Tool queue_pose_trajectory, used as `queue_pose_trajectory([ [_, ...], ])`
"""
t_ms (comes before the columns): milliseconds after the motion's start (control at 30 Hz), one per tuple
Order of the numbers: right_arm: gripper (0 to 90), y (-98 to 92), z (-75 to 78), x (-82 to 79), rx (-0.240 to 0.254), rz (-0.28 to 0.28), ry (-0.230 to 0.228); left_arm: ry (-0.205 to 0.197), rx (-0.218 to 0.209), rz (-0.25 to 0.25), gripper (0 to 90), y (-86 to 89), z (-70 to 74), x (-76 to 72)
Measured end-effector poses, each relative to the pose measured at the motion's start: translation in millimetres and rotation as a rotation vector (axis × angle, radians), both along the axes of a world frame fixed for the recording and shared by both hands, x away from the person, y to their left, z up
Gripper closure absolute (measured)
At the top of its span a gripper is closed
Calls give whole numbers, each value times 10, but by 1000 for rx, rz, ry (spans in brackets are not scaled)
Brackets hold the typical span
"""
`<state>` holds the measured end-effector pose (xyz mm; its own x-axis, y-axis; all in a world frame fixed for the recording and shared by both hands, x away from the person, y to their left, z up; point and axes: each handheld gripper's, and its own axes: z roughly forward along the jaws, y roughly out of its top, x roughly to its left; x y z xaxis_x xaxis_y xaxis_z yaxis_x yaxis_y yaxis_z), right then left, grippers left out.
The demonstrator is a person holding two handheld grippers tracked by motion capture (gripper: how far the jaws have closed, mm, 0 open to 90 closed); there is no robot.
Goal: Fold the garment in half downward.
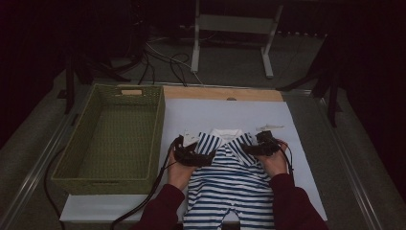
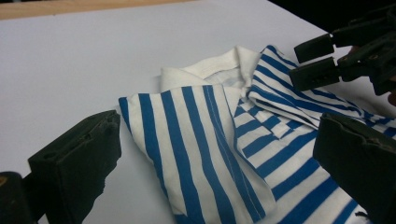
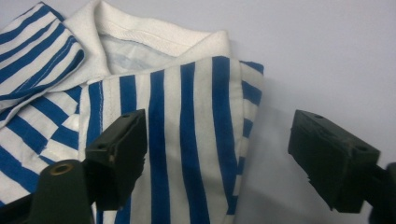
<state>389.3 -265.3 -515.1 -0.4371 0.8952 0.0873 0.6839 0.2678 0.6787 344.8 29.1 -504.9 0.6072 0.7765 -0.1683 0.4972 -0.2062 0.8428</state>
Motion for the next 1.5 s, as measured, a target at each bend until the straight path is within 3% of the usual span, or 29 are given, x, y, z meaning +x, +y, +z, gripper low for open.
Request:
queue_pose_trajectory([
  [167, 266, 33, -56, 16, -27, -10, 30, 4, 0, 25, 29, -26, -22, 90],
  [367, 289, 44, -54, 10, -43, -23, 24, 35, 30, 98, 44, 24, -89, 233],
  [500, 291, 55, -58, 8, -51, -23, 19, 58, 72, 163, 120, 45, -123, 313],
  [600, 292, 55, -58, 8, -52, -23, 20, 84, 86, 179, 153, 48, -162, 355],
  [700, 296, 57, -57, 7, -57, -22, 19, 115, 98, 167, 192, 39, -213, 386],
  [933, 351, 59, -46, 7, -63, -44, 21, 169, 76, 105, 350, -12, -249, 407],
  [1200, 481, 32, -29, 17, -55, -69, 25, 193, 68, 147, 444, -16, -236, 412],
  [1500, 663, 60, -13, 27, -24, -66, 44, 239, 60, 157, 560, -12, -205, 406],
])
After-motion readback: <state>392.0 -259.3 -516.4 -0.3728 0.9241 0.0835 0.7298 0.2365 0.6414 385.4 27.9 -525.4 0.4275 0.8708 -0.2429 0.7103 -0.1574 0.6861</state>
